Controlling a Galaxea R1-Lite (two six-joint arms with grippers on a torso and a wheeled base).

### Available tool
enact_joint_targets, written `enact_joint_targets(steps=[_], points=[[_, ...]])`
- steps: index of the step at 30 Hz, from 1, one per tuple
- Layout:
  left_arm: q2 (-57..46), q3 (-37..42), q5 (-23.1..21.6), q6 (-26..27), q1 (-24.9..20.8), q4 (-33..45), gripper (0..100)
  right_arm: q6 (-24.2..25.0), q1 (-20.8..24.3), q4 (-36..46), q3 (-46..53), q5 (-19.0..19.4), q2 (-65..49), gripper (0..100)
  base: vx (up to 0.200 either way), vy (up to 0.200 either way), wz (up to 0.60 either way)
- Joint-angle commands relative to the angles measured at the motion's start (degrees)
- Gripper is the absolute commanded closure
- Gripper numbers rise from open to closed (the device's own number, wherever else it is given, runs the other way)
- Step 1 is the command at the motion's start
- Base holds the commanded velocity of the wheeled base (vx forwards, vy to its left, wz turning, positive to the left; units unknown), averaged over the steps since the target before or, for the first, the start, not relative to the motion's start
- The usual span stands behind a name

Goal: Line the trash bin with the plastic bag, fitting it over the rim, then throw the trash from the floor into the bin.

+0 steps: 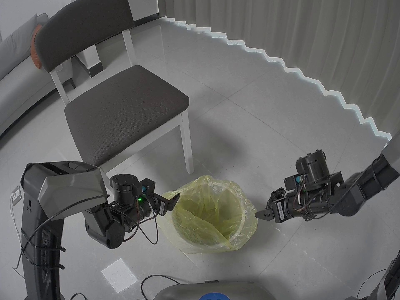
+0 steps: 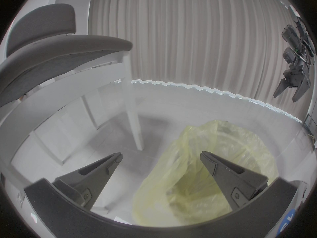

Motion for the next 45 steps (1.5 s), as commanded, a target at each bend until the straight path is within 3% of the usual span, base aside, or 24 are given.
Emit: enact_joint_targets(steps=[1, 10, 22, 35, 45], points=[[-2.7, 1.7, 2.2, -1.2, 1.6, 0.7, 0, 3.2, 1.9, 13.0, -14.2, 0.2, 2.5, 0, 0.0, 0.0, 0.0], [1.7, 3.6, 1.8, -4.3, 2.9, 0.7, 0, 0.7, 0.5, 15.7, -20.6, -1.5, 13.8, 0, 0.0, 0.0, 0.0], [9.8, -2.1, 1.1, -4.3, 6.6, 0.3, 0, -1.6, -1.7, 15.9, -23.0, -1.6, 19.7, 0, 0.0, 0.0, 0.0], [12.1, -6.5, -0.1, -4.5, 6.4, 1.3, 0, -2.8, -3.7, 16.1, -27.1, -1.6, 25.2, 0, 0.0, 0.0, 0.0], [12.7, -6.7, -0.6, -4.5, 5.9, 1.3, 0, -4.7, -7.0, 22.0, -38.8, -1.8, 32.7, 0, 0.0, 0.0, 0.0]])
